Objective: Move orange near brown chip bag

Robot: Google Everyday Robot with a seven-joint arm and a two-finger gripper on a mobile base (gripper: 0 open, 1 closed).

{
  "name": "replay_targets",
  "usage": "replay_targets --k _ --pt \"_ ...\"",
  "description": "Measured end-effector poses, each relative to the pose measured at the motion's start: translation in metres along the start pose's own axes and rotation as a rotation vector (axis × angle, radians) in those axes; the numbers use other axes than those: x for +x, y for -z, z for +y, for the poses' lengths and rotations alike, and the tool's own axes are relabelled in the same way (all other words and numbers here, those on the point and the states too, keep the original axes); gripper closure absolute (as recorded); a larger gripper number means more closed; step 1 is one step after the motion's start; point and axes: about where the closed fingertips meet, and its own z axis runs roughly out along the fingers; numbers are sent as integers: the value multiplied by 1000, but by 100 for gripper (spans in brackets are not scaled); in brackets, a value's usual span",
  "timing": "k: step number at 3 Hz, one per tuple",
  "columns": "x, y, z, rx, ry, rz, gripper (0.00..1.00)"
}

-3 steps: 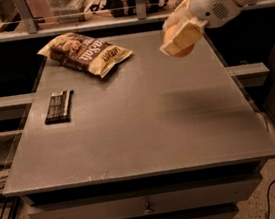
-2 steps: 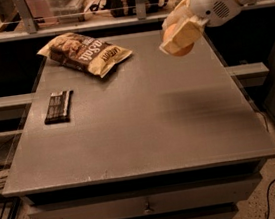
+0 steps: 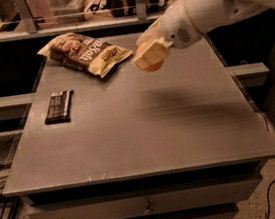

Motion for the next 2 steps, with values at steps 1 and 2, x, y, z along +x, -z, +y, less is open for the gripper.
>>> replay_targets --k 1,2 --pt "-2 -54 -9 -5 -70 -59 100" --pt "2 -100 -24 2 -132 -93 81"
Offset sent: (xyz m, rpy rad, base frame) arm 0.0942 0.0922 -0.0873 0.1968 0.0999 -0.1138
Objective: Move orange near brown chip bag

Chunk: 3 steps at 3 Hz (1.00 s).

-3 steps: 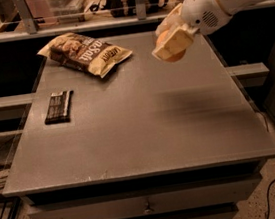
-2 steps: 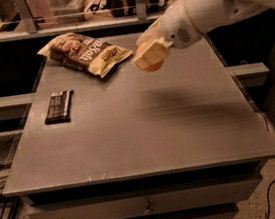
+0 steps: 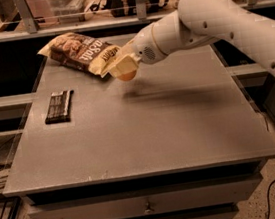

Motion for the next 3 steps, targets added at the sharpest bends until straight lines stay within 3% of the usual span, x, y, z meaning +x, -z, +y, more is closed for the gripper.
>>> replay_targets --k 2,3 --pt "18 -59 -32 -6 -121 -43 36" --pt "15 -57 -33 -6 -121 -43 12"
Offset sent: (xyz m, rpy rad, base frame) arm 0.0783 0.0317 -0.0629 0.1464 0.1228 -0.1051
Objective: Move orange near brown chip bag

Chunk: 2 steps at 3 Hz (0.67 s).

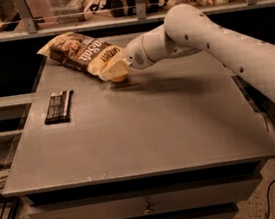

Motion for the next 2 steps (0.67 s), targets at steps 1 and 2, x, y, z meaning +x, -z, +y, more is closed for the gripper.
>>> replay_targets --k 1,2 --pt "-4 -11 -6 -16 -18 -39 0" --pt "-4 -11 -6 -16 -19 -39 0"
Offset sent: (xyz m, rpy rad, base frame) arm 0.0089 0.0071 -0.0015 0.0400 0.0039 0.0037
